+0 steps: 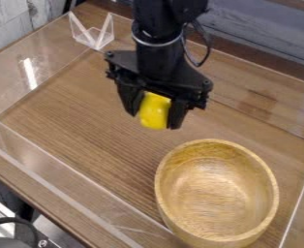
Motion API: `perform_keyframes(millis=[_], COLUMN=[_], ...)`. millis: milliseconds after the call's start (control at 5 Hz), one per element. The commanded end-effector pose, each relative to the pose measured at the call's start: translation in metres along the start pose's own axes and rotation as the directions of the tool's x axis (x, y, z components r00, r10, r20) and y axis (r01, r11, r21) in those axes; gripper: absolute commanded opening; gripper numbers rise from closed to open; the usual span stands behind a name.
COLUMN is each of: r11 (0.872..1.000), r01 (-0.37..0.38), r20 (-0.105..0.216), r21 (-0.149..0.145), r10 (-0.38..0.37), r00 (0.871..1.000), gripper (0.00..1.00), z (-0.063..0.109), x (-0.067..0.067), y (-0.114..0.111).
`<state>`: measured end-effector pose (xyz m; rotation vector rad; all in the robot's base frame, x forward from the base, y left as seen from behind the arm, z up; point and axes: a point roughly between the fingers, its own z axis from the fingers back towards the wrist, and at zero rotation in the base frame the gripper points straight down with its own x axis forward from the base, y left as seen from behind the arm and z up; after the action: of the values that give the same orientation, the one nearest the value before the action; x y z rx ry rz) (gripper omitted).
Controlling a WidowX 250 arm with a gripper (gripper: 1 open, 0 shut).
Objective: Remove the lemon from inside the brown bowl and put it on the table
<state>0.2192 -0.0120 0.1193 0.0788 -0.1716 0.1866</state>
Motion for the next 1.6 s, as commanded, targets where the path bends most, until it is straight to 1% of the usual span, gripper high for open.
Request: perform_keyframes(millis=[0, 1000, 1200, 1400], r11=[1.0, 1.0, 1.0, 1.0], r01=[-0.007, -0.012, 0.002, 0.001], r20=[0.052, 0.058, 0.053, 0.049], r21=[-0.015, -0.012, -0.009, -0.003], r10=[0.008, 0.013, -0.001, -0.001], r00=[0.999, 0.998, 0.999, 0.999], gripper=[0.0, 0.0, 0.0, 0.0], z=[0.009, 0.005, 0.005, 0.004], x=[0.005, 0.001, -0.01, -0.021], y=[0.002, 0.002, 0.01, 0.019])
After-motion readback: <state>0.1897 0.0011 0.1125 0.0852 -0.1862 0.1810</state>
